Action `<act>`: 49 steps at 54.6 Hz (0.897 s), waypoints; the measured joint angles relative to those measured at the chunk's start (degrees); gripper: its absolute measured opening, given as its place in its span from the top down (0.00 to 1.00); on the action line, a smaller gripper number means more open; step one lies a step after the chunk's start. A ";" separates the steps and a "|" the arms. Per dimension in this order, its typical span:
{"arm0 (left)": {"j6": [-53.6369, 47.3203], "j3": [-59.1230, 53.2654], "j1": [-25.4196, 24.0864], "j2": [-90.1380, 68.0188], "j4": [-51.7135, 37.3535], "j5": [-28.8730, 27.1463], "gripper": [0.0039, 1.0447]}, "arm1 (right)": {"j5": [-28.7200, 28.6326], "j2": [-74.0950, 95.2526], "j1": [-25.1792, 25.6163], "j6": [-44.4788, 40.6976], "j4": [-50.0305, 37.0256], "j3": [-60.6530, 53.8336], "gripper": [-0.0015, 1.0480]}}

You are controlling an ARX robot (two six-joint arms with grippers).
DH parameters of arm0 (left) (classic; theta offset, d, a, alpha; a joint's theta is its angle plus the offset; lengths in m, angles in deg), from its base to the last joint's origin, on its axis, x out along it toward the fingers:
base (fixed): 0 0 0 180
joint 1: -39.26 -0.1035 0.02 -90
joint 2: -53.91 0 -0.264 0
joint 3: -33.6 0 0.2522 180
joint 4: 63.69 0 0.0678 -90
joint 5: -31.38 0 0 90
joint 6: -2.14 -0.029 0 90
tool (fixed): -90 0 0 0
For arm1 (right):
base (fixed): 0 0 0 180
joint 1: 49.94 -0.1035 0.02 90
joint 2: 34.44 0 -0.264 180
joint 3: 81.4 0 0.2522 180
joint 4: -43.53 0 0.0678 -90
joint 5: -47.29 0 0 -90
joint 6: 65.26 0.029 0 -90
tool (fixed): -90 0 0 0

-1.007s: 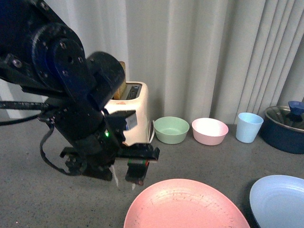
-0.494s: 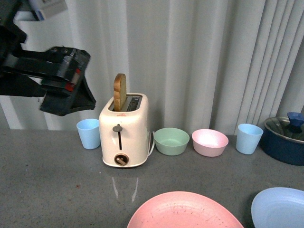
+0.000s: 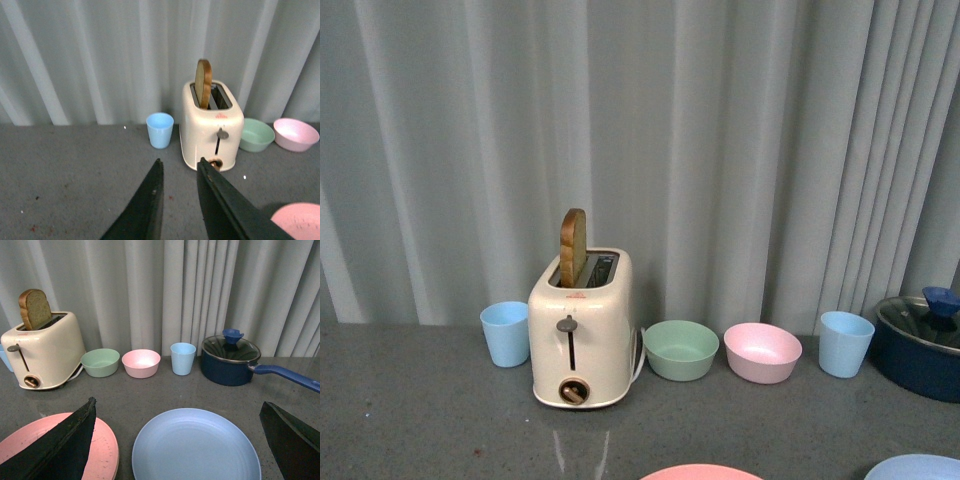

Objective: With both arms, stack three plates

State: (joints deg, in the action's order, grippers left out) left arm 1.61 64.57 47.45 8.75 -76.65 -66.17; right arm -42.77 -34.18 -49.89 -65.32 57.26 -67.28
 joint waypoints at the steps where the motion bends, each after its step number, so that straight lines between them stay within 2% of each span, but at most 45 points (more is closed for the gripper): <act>1: 0.02 -0.70 -0.24 0.52 -0.04 0.24 0.90 | 0.02 0.00 0.00 0.00 0.00 0.00 0.07; 3: 0.15 -1.88 -0.70 1.66 -0.22 0.57 0.97 | 0.00 0.00 0.00 0.00 0.00 0.00 0.07; 10: 0.46 -5.84 -2.67 6.23 -0.66 2.10 0.97 | -0.02 0.00 0.00 0.00 0.00 0.00 0.07; 13: 0.55 -7.74 -5.79 8.28 -0.35 6.51 0.97 | 0.00 0.00 0.00 0.00 0.00 0.00 0.07; 18: 0.57 -9.44 -7.69 10.93 0.31 7.26 0.97 | 0.00 0.00 0.00 0.00 0.00 0.00 0.07; 49: 0.57 -15.02 -8.07 24.35 8.28 7.45 0.97 | 0.00 0.00 0.00 0.00 0.00 0.00 0.07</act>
State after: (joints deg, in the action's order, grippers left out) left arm 2.18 49.56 39.38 33.10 -68.37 -58.71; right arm -42.77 -34.18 -49.89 -65.32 57.26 -67.28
